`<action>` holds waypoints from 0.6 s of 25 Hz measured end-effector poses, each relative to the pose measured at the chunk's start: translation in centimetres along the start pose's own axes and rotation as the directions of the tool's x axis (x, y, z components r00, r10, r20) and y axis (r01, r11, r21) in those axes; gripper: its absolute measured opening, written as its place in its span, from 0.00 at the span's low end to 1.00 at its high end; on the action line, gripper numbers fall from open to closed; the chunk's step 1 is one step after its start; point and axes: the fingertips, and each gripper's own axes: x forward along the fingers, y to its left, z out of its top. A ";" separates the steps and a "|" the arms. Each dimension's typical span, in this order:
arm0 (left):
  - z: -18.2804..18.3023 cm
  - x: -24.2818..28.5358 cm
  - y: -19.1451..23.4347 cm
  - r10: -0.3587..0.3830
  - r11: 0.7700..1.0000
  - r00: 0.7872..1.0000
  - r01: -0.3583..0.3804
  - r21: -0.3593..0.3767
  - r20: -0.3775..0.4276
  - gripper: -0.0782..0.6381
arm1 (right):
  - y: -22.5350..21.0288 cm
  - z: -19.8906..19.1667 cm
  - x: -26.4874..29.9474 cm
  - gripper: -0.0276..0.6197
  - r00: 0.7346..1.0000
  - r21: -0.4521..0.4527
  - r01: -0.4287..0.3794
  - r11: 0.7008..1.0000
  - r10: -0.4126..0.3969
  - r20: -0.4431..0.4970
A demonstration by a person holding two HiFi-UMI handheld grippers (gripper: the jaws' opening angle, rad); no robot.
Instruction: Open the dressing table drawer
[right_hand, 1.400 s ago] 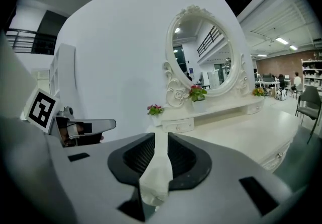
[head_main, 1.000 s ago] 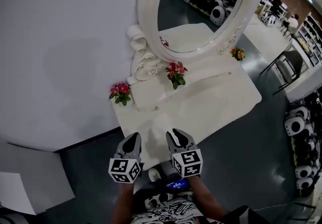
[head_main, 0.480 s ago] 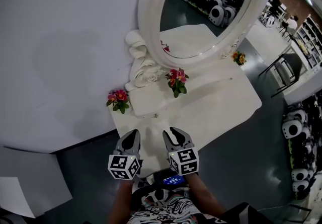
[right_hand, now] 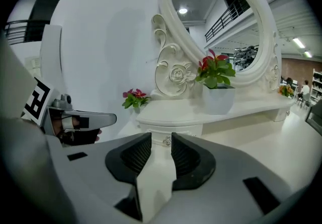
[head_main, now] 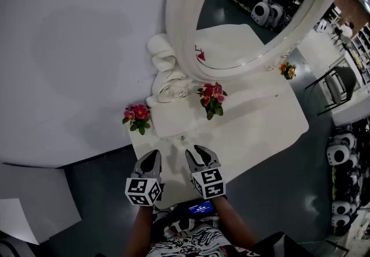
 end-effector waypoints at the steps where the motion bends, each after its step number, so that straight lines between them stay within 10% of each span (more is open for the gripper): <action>1: -0.3 0.3 0.1 0.002 1.000 1.000 -0.002 -0.002 -0.009 0.11 | -0.1 -0.1 0.5 0.23 1.000 -0.003 -0.006 1.000 0.006 -0.007; 15: -3.3 3.9 1.5 0.015 0.999 0.996 -0.018 -0.034 -0.087 0.11 | -1.3 -2.5 7.0 0.24 0.994 -0.021 -0.051 0.998 0.049 -0.096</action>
